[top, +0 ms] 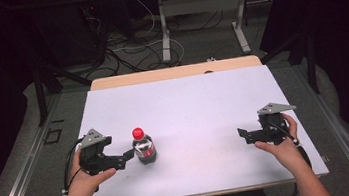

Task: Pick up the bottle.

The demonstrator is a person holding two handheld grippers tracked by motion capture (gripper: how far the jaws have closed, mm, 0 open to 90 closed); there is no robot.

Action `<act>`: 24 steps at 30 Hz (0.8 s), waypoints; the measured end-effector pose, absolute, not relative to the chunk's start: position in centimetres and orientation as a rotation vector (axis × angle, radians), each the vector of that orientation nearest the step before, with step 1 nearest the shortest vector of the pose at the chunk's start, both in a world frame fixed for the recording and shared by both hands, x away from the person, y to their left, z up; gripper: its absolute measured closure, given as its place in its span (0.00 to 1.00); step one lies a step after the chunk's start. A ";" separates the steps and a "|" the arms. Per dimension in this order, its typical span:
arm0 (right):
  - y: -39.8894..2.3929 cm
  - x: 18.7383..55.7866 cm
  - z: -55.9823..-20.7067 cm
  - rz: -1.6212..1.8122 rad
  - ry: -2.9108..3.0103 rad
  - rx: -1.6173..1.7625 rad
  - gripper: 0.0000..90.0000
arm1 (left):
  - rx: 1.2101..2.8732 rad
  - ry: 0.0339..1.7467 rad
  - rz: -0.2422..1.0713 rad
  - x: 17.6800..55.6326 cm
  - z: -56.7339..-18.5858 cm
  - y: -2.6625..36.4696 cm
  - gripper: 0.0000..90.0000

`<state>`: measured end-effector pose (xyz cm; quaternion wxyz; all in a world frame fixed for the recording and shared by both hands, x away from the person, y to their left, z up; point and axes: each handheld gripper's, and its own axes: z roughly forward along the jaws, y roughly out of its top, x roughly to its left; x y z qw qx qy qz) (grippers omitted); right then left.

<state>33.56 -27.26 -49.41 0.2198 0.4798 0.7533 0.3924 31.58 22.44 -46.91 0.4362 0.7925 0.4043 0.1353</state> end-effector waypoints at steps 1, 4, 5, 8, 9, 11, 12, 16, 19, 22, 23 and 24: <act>-27.1 33.6 -49.5 1.094 2.097 1.330 0.06 | 1.967 1.003 0.326 31.8 -47.5 21.9 0.04; -26.8 33.5 -49.6 1.085 2.106 1.327 0.07 | 1.974 0.998 0.332 31.9 -48.3 21.0 0.06; -26.8 33.6 -49.7 1.088 2.110 1.316 0.07 | 1.978 0.992 0.342 31.9 -48.5 20.8 0.07; -26.6 33.5 -49.8 1.088 2.117 1.318 0.07 | 1.973 0.995 0.331 32.1 -49.1 20.2 0.09; -26.6 33.6 -49.8 1.086 2.117 1.311 0.07 | 1.973 0.995 0.331 32.1 -49.1 20.2 0.09; -26.5 33.6 -49.8 1.089 2.117 1.309 0.07 | 1.979 0.998 0.323 32.2 -49.9 19.6 0.10; -26.5 33.6 -49.9 1.089 2.117 1.310 0.07 | 1.980 0.996 0.327 32.2 -50.1 19.4 0.11; -26.4 33.6 -49.9 1.089 2.120 1.312 0.08 | 1.974 1.001 0.326 32.3 -50.7 18.9 0.15; -26.3 33.6 -50.0 1.082 2.122 1.314 0.08 | 1.975 1.002 0.330 32.4 -50.9 18.7 0.17; -26.3 33.6 -50.1 1.084 2.124 1.313 0.08 | 1.973 1.006 0.330 32.5 -51.1 18.5 0.18; -26.2 33.6 -50.1 1.087 2.123 1.316 0.08 | 1.974 1.000 0.331 32.6 -51.2 18.4 0.18; -26.2 33.6 -50.1 1.087 2.123 1.317 0.08 | 1.978 1.000 0.332 32.6 -51.3 18.3 0.18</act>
